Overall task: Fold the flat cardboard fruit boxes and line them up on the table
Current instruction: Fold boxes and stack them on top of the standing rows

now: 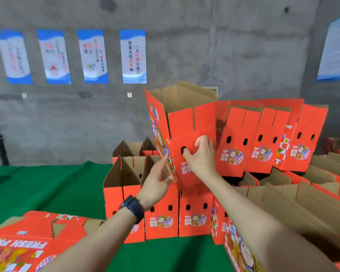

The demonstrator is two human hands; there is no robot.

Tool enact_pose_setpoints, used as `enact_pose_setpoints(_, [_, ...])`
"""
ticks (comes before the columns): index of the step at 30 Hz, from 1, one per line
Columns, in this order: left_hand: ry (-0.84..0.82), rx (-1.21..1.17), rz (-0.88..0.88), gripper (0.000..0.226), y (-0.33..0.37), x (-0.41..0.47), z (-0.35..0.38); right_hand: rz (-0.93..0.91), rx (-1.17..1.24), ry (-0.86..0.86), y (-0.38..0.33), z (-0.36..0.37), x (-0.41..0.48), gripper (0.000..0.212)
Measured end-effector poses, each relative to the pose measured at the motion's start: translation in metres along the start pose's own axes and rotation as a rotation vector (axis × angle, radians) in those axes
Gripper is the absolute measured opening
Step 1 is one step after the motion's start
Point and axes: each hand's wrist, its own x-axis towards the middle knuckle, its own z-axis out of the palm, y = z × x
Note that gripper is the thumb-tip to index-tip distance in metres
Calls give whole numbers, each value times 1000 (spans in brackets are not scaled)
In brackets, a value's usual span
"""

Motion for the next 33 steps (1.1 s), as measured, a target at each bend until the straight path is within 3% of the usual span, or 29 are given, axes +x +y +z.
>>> enact_pose_setpoints(4, [-103, 110, 50, 72, -15, 46, 7, 104, -33, 45, 24, 43, 28, 33])
enact_pose_setpoints(9, [-239, 302, -58, 72, -55, 102, 16, 213, 9, 60, 49, 80, 61, 24])
enact_pose_setpoints(13, [-279, 365, -142, 74, -83, 129, 26, 295, -31, -65, 75, 95, 78, 29])
enact_pose_setpoints(18, [-295, 302, -151, 71, -100, 145, 40, 84, -301, -165, 109, 114, 42, 66])
enact_pose_setpoints(20, [-296, 259, -138, 76, -103, 147, 44, -56, -474, -312, 122, 121, 34, 74])
enact_pose_setpoints(22, [-333, 300, -131, 84, -107, 149, 46, -88, -629, -488, 130, 127, 35, 79])
enact_pose_setpoints(24, [-353, 389, -145, 81, -110, 150, 46, -57, -709, -539, 130, 131, 39, 81])
enact_pose_setpoints(33, [-37, 419, -106, 44, -118, 85, -19, 226, -633, -686, 97, 126, 44, 81])
